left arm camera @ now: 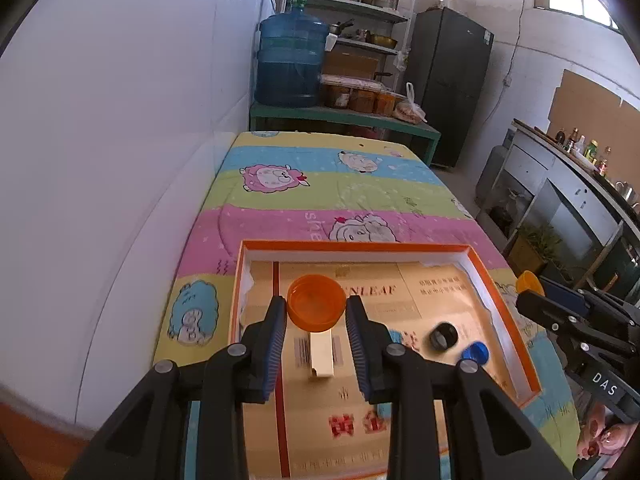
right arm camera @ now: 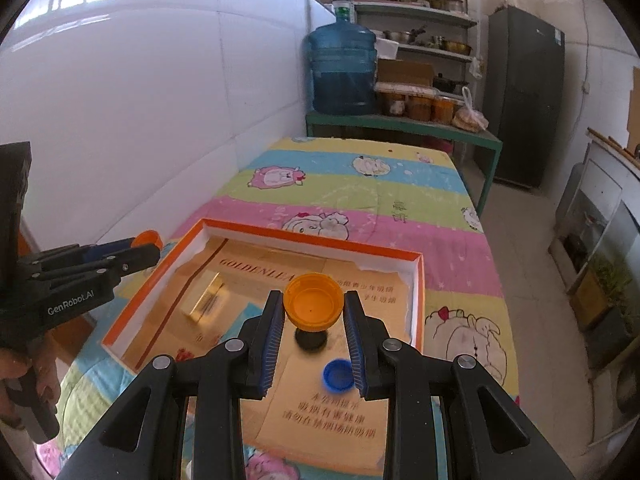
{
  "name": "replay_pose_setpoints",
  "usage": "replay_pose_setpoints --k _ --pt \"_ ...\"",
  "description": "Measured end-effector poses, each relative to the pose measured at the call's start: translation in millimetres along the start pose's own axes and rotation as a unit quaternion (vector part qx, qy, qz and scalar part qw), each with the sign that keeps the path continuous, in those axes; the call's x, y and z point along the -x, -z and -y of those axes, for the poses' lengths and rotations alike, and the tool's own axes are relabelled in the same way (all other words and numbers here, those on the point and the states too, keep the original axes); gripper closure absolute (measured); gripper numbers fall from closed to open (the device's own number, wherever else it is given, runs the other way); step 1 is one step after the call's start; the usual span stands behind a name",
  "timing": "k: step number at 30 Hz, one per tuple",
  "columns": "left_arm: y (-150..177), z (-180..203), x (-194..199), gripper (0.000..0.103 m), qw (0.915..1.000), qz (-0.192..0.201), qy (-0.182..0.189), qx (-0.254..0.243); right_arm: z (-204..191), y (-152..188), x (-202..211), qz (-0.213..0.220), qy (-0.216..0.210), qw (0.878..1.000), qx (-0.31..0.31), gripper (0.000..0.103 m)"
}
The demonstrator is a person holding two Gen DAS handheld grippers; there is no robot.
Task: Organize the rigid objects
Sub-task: 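Carry both orange caps over the box lid and lower them inside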
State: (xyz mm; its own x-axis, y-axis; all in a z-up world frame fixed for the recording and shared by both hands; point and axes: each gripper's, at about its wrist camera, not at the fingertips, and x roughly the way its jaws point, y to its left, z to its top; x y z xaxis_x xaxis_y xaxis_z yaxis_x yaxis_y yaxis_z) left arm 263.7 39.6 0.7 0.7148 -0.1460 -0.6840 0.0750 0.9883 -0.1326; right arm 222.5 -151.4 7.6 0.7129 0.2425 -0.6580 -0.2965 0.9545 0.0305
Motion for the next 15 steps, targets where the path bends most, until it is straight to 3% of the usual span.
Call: replay_pose_setpoints --k 15 --pt "-30 -15 -73 0.072 0.9980 -0.060 -0.010 0.019 25 -26 -70 -0.050 0.004 0.999 0.000 0.073"
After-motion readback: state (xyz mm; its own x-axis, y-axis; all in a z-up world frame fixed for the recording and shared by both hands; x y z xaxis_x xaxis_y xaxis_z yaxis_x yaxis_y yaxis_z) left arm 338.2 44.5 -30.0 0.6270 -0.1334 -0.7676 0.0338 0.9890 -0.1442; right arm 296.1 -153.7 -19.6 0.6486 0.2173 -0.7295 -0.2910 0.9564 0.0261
